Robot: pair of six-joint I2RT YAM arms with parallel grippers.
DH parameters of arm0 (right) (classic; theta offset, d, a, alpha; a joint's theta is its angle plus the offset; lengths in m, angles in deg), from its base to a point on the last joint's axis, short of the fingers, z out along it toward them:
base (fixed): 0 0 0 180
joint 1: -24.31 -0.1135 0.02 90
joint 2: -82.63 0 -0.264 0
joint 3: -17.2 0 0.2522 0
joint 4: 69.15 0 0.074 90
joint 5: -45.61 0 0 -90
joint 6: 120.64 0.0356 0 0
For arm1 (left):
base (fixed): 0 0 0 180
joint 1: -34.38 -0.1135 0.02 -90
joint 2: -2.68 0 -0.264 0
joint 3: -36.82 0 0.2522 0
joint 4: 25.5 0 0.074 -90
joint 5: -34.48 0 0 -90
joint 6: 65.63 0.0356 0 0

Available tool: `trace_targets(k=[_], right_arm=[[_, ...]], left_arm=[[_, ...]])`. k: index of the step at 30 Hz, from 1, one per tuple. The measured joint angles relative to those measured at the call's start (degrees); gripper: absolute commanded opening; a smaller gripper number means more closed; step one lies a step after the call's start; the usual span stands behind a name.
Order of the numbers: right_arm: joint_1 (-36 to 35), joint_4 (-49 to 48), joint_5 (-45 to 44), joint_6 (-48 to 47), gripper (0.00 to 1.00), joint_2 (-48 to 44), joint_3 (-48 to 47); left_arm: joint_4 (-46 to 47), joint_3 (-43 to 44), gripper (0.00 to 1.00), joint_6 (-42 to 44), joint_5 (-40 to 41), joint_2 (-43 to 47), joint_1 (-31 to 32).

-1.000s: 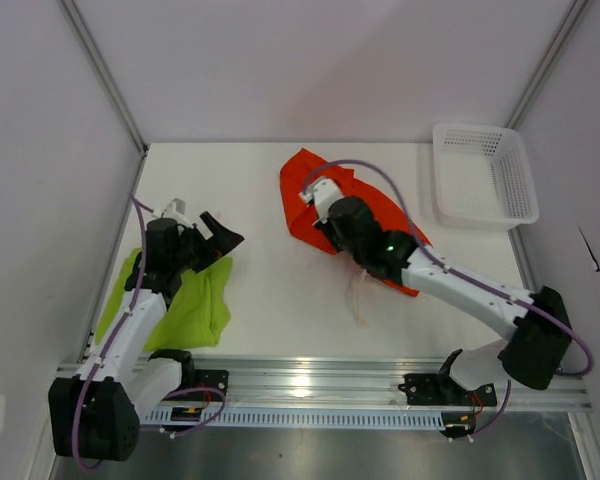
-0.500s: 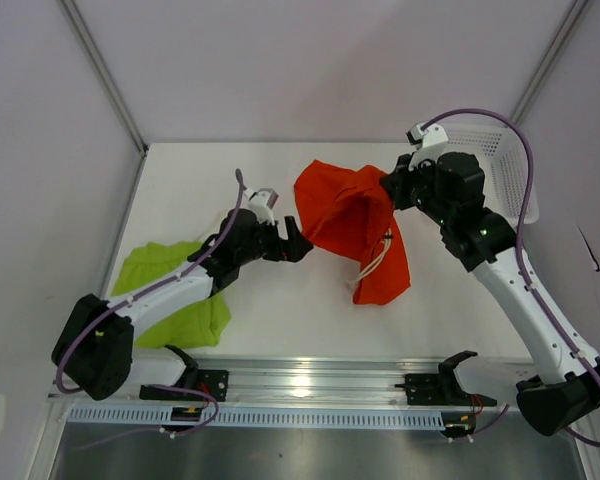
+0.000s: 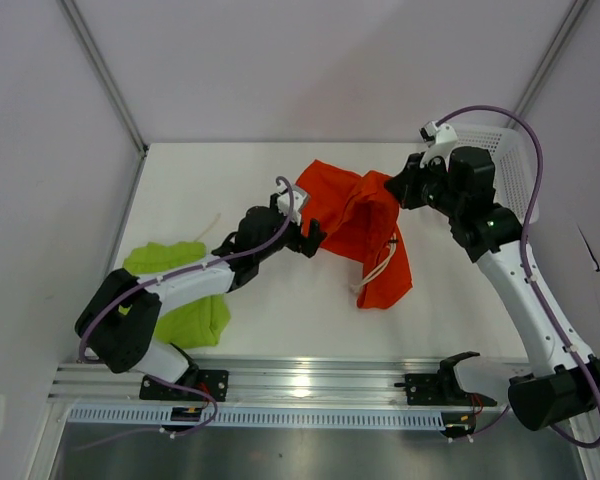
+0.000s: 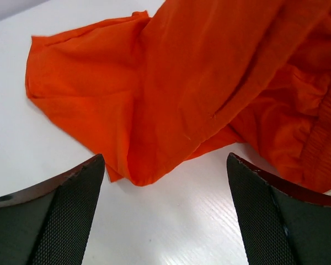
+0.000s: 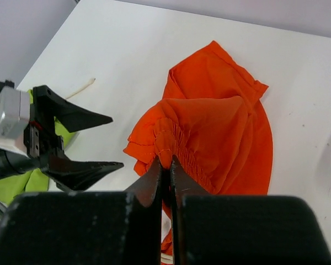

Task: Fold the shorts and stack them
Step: Flatten the shorts out

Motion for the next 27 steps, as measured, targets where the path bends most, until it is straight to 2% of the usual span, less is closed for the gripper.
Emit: trace_targets(k=[8,13,18,19,21,22,26,27], right_arm=[[2.78,-0.04,4.59,1.84,0.0,1.66,0.0],[3.72,-0.02,6.49,2.71,0.0,1.92,-0.26],[4.17,-0.09,7.82,3.34,0.0,2.29,-1.03],[4.26,-0.04,8.13,3.54,0.0,2.34,-1.16],[4.5,0.07,8.83,4.0,0.0,2.38,-1.64],[4.72,0.13,9.22,4.24,0.0,2.38,-1.92],[7.45,1.25,10.97,5.92,0.0,2.25,-4.5],[8.28,1.27,10.97,6.4,0.0,2.12,-4.94]], left_arm=[[10.34,-4.5,0.89,11.65,-7.43,-3.1,2.19],[10.86,-0.42,0.86,14.34,-12.37,-9.03,2.27],[9.68,6.1,0.75,15.41,-13.94,-16.39,2.27],[9.31,7.61,0.64,15.5,-14.01,-18.03,2.27],[7.96,10.56,0.47,15.93,-14.29,-21.09,2.27],[6.97,12.0,0.28,16.13,-14.43,-22.4,2.27],[3.56,16.57,0.03,17.44,-13.97,-25.2,2.25],[3.04,17.27,0.01,17.59,-13.64,-25.33,2.23]])
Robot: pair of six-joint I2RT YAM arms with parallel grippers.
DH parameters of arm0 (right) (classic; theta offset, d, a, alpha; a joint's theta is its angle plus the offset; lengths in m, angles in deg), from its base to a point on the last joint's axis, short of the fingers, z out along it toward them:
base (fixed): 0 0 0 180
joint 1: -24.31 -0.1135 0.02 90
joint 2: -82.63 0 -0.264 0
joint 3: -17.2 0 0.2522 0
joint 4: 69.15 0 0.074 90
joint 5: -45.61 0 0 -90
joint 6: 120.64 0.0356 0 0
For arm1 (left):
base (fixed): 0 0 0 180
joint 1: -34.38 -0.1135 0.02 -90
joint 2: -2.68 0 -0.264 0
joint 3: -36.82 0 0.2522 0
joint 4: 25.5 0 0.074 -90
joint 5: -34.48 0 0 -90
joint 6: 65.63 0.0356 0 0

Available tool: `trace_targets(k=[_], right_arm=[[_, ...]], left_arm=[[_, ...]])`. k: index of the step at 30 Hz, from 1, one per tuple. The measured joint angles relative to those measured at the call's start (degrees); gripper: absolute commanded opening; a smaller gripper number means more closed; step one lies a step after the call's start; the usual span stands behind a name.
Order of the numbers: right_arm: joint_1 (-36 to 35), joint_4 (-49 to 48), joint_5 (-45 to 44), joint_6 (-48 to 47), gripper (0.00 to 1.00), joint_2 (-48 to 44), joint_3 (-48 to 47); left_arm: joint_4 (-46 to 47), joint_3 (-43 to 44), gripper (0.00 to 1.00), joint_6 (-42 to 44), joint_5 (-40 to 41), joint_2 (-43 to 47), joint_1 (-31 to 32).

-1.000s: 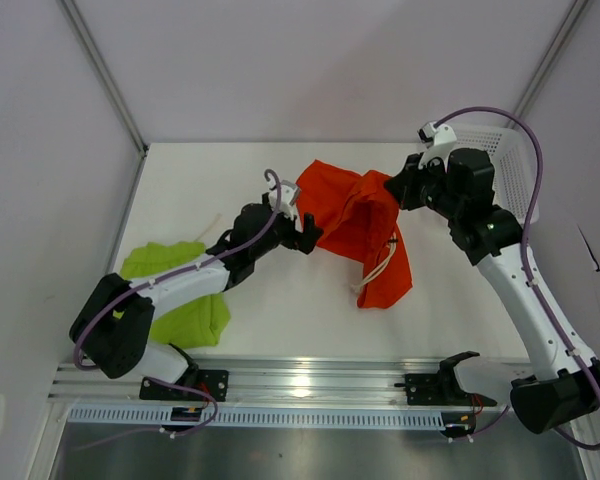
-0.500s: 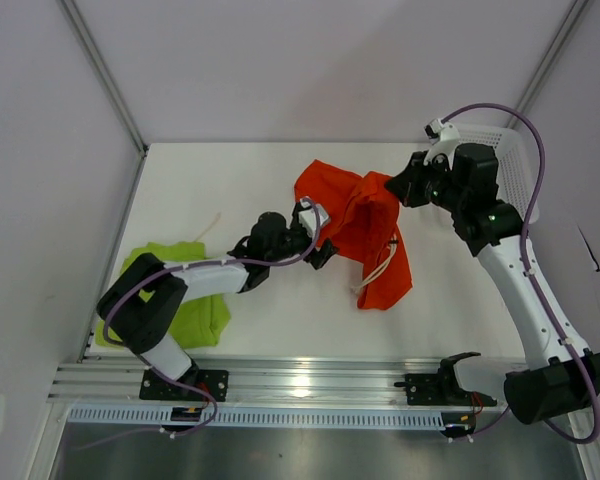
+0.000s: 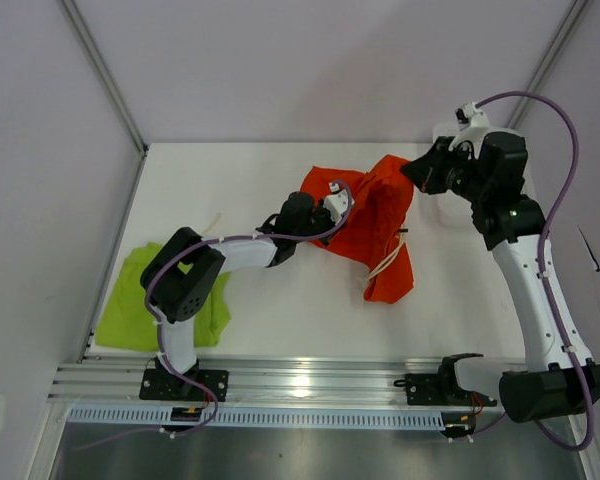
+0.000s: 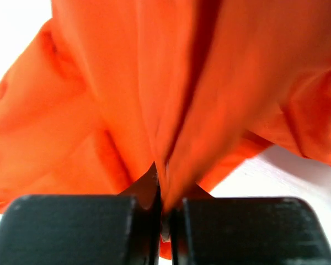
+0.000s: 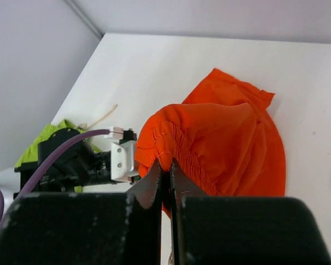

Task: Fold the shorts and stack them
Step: Flatten the shorts out

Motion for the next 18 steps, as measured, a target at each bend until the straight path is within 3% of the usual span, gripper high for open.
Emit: trace_targets(k=[10,18], right_arm=[[12.98,-0.15,3.15,8.37,0.0,-5.57,1.33],[17.44,-1.9,6.64,13.86,0.0,-5.79,-0.79]], left_arm=[[-1.07,3.8,0.0,2.16,6.19,0.02,-1.18],[-4.48,8.35,0.0,0.57,17.44,0.98,-2.25]])
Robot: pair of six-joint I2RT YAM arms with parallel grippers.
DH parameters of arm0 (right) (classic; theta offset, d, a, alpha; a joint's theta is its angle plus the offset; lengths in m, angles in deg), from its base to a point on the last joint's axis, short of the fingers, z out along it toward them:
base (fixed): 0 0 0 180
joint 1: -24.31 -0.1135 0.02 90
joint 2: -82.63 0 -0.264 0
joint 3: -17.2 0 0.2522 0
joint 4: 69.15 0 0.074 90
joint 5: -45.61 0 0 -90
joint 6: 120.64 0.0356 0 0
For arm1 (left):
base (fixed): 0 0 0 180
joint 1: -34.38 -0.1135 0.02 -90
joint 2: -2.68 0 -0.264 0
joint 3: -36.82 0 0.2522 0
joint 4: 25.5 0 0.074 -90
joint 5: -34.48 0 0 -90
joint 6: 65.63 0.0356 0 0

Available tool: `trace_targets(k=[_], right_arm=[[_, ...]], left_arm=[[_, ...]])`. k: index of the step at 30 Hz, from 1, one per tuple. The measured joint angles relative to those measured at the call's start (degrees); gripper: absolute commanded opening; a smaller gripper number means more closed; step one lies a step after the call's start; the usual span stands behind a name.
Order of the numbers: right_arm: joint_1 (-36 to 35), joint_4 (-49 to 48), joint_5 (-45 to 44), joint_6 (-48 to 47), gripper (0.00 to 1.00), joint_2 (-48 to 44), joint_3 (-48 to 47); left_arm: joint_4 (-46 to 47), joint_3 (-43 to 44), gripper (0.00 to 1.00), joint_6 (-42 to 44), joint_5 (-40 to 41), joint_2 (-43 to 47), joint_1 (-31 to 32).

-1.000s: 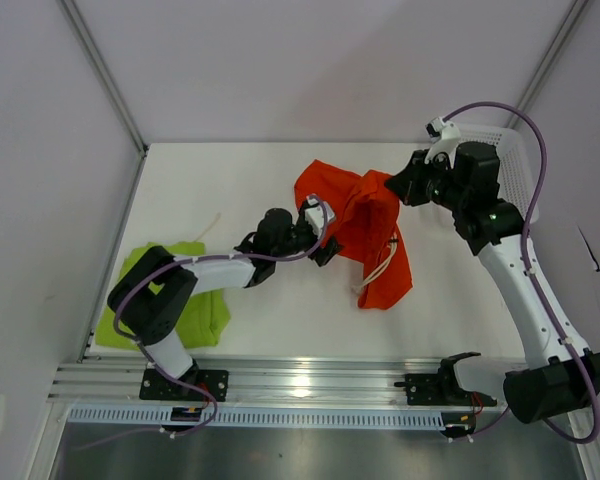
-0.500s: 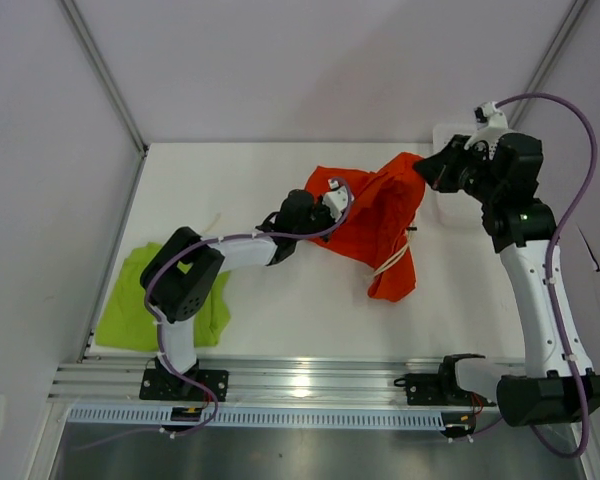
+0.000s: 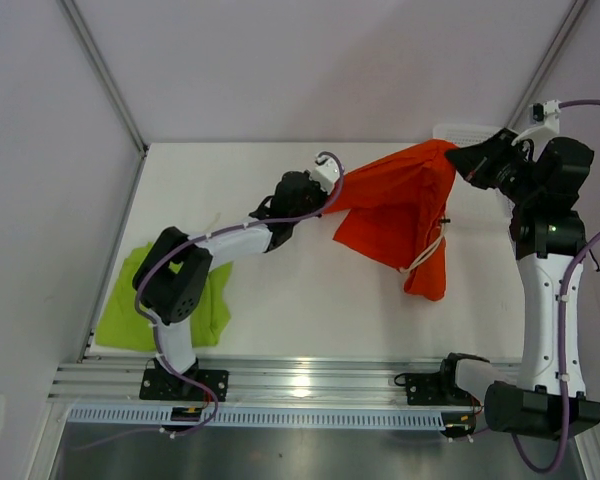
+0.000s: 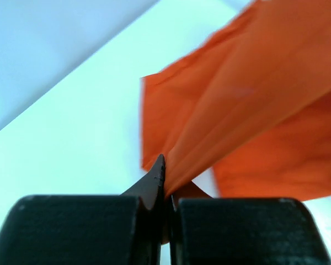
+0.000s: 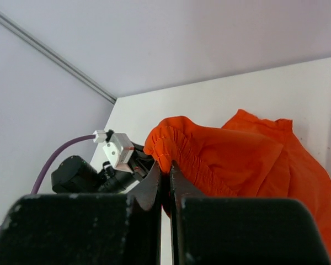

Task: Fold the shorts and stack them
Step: Flatten the shorts out

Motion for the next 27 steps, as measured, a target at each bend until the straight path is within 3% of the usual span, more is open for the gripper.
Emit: trace_targets(k=[7,13,18,27], right_arm=[[3.89,-2.95,3.23,4.83,0.0,1.51,-1.7],[4.92,-6.25,6.12,8.13,0.0,2.36,-2.29],[4.92,-7.74,10.54,10.4,0.0,0.5,-2.29],[4.92,-8.72,18.08,10.73,0.0,-5.51,-2.29]], left_arm=[[-10.25,-0.07,0.0,-1.4,11.5,13.68,-2.01],[-25.99,9.2,0.0,-2.6,11.89,28.79,-1.73],[-34.29,12.28,0.0,-3.08,13.84,40.48,3.76],[-46.97,15.69,0.0,-4.57,15.34,49.4,8.63]])
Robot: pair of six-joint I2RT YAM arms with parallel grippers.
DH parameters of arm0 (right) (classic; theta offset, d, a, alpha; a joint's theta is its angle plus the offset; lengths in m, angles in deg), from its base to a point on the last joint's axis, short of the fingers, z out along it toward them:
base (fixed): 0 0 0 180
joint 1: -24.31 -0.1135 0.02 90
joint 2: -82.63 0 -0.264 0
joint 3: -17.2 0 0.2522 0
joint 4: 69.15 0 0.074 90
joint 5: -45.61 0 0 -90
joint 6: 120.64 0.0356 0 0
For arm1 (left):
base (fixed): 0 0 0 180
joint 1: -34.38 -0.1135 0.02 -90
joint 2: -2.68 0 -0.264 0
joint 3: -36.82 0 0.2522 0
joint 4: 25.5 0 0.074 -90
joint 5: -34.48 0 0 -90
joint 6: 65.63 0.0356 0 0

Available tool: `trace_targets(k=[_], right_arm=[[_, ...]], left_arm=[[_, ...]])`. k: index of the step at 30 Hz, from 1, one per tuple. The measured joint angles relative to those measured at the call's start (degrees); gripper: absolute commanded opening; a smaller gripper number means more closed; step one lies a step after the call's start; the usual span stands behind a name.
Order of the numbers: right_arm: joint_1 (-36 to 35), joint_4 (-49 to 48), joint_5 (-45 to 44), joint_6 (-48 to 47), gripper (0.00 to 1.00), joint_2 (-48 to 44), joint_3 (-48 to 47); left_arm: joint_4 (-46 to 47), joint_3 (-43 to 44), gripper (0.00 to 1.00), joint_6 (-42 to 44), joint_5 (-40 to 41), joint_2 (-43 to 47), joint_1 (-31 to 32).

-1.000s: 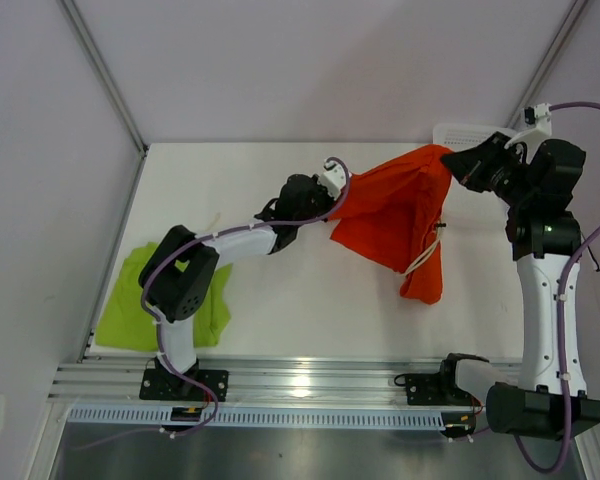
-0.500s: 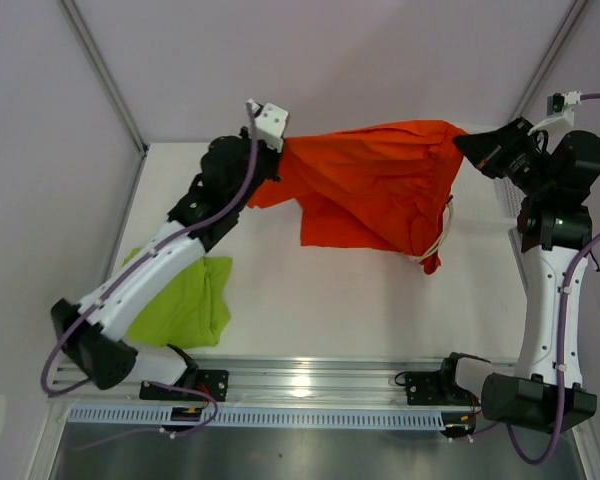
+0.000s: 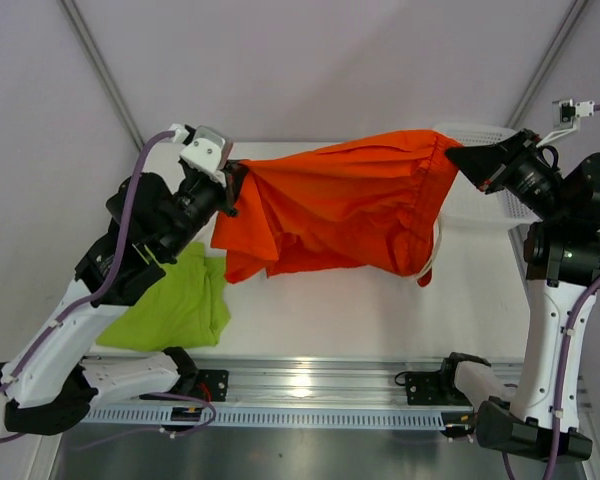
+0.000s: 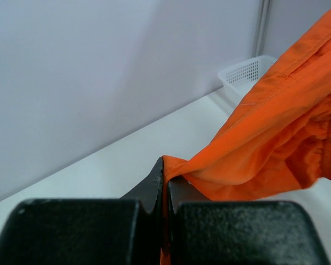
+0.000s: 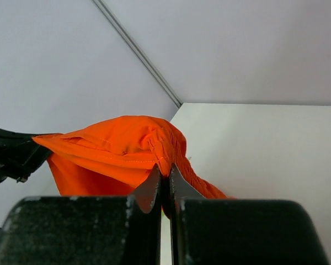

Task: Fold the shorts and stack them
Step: Flatten the shorts out

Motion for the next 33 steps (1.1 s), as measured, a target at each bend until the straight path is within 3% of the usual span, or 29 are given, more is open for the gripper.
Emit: trace_targets(k=[5,13,18,25,33], right_arm=[[0.0,-0.31,0.35,-0.04,0.0,2.14,-0.83],[0.04,-3.93,0.37,3.78,0.0,12.7,-4.81],[-0.13,-6.27,2.93,6.34,0.0,15.52,-6.27],[-0.24,-7.02,6.95,7.43,0.0,18.36,-10.75],[-0.55,-6.88,8.85,7.85,0.0,18.6,-12.87]], left_arm=[[-0.85,-2.93,0.0,-0.5,1.92,-1.6,0.09],[3.48,-19.82,0.0,-9.09,2.95,-5.86,-1.49],[15.32,-34.82,0.0,-13.97,-3.89,-2.47,-1.75],[41.11,-51.76,0.0,-17.05,-14.64,-1.49,-1.81],[55.39,-52.85,0.0,-16.98,-19.02,-14.27,-1.88]])
